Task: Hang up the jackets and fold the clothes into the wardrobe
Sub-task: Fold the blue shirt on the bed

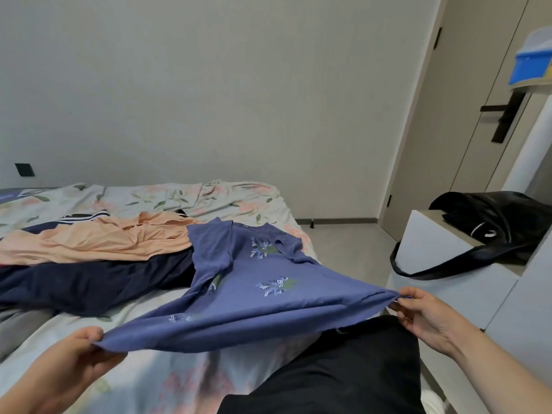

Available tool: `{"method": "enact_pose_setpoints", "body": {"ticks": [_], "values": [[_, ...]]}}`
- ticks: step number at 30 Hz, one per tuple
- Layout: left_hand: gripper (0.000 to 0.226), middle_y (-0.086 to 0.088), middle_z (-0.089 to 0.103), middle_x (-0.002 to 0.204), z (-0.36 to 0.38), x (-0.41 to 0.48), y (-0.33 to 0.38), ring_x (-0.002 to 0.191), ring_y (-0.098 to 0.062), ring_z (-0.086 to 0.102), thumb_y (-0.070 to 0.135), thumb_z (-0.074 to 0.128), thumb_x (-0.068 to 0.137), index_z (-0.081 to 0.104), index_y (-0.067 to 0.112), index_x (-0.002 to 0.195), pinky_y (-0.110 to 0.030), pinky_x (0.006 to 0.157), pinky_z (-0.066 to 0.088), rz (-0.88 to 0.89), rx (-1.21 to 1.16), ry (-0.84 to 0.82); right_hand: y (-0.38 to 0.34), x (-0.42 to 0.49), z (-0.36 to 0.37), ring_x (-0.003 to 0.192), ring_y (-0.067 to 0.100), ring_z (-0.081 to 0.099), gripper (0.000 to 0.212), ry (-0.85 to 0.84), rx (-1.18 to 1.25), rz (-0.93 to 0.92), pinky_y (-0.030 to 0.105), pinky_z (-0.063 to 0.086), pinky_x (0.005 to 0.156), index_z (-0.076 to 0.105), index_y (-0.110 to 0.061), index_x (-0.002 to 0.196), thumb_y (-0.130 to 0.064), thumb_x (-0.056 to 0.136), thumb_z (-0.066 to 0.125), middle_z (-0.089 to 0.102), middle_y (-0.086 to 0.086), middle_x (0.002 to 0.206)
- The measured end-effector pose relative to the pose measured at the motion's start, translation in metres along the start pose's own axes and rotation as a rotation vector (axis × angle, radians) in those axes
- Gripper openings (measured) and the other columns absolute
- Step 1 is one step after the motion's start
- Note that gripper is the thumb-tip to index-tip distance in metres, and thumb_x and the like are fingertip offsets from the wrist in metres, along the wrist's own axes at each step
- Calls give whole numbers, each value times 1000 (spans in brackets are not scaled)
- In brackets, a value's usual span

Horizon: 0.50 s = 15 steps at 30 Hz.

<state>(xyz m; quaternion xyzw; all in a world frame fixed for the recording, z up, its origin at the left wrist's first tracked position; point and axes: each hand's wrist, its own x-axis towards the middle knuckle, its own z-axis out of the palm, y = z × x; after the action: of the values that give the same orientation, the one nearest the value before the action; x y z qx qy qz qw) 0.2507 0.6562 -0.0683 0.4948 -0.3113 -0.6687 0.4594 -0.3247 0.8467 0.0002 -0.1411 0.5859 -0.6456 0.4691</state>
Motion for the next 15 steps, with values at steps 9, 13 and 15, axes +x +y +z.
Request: {"method": "enact_pose_setpoints", "body": {"ticks": [9, 13, 15], "values": [[40, -25, 72, 86, 3, -7, 13, 73, -31, 70, -27, 72, 55, 74, 5, 79, -36, 64, 61, 244, 504, -29, -7, 1, 5, 102, 29, 63, 22, -3, -171, -160, 43, 47, 100, 63, 3, 112, 2, 100, 45, 68, 19, 108], [22, 2, 73, 72, 23, -2, 21, 67, -13, 68, -6, 76, 76, 77, 17, 76, -30, 56, 56, 594, 842, 132, -13, 0, 28, 92, 26, 62, 21, 26, -256, -241, 36, 48, 90, 63, 0, 110, 0, 101, 43, 66, 18, 99], [21, 6, 70, 83, 30, 1, 27, 74, 0, 63, 2, 75, 79, 75, 22, 71, -24, 68, 49, 737, 918, 141, -15, 0, 39, 94, 28, 60, 23, 28, -295, -278, 39, 47, 94, 61, 3, 112, 3, 102, 40, 63, 19, 99]]}}
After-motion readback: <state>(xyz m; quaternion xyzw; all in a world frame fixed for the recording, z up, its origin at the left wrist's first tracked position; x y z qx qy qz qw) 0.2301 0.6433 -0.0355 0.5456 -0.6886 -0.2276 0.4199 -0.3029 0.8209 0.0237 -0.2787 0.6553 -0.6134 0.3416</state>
